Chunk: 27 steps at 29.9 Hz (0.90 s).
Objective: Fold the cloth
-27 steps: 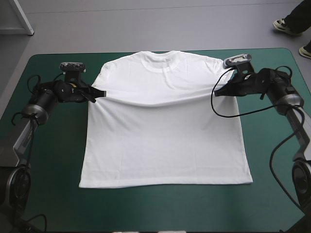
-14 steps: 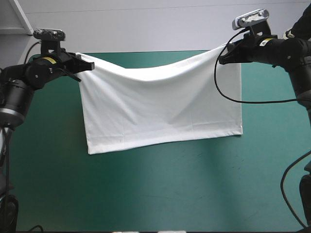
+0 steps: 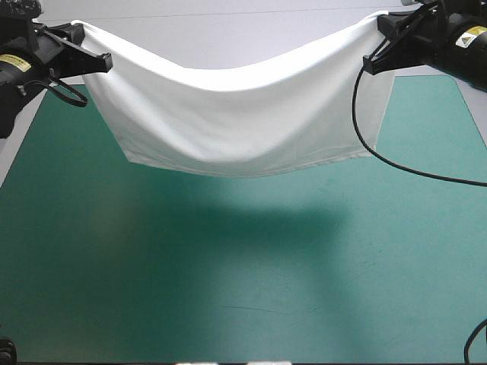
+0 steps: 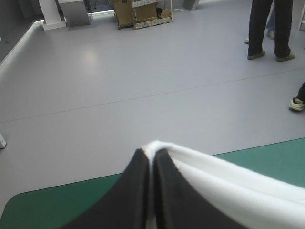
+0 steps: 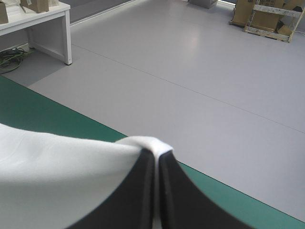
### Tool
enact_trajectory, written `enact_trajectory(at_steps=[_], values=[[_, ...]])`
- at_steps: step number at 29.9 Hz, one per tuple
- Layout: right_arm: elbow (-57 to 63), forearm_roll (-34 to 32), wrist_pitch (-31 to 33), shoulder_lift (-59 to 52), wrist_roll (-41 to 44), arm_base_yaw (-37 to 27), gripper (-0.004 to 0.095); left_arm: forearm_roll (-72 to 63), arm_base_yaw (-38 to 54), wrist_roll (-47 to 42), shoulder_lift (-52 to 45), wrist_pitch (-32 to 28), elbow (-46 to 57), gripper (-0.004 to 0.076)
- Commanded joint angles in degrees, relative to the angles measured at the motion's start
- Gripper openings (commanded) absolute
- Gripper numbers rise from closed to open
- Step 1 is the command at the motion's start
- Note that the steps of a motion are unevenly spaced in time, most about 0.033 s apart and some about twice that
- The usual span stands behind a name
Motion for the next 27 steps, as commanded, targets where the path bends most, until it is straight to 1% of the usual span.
enact_trajectory(at_steps=[1,3,7,10,14,19,21,24,27], values=[[-1.44,-0.15,-5.19,-0.49,-0.54,-0.36,-0.0018,0.5,-0.11,0.0,-0.37,-5.09,-1.93,0.0021],[-1.44,-0.39,-6.42,0.8,-0.54,-0.46,-0.0018,0.59,-0.11,0.0,0.8,-5.98,-1.93,0.0021],[-1.56,-0.42,-11.06,5.31,-0.54,-0.47,-0.0018,1.97,-0.11,0.0,5.61,-8.14,-2.62,0.0021],[-1.66,-0.23,-14.61,8.89,-0.54,-0.47,-0.0018,2.08,-0.11,0.0,10.4,-8.55,-5.84,0.0021],[-1.66,0.24,-15.89,12.09,-1.01,-0.47,-0.0018,2.08,-0.11,0.09,16.58,-4.64,-15.36,0.002],[-1.66,0.24,-17.11,12.57,-1.81,-0.47,-0.0018,1.48,-0.11,0.09,21.08,-0.16,-26.23,0.0019],[-1.66,0.24,-17.01,12.2,-1.82,-0.47,-0.0017,1.48,-0.11,0.09,21.2,1.36,-26.72,0.0019],[-1.41,-0.14,-14.69,12.17,-1.82,-0.47,-0.0017,1.48,-0.11,0.14,21.2,5.6,-25.84,0.0019],[1.52,0.69,-12.81,12.17,-1.82,-0.47,-0.0017,1.48,-0.11,0.14,21.05,6.39,-21.09,0.0019]])
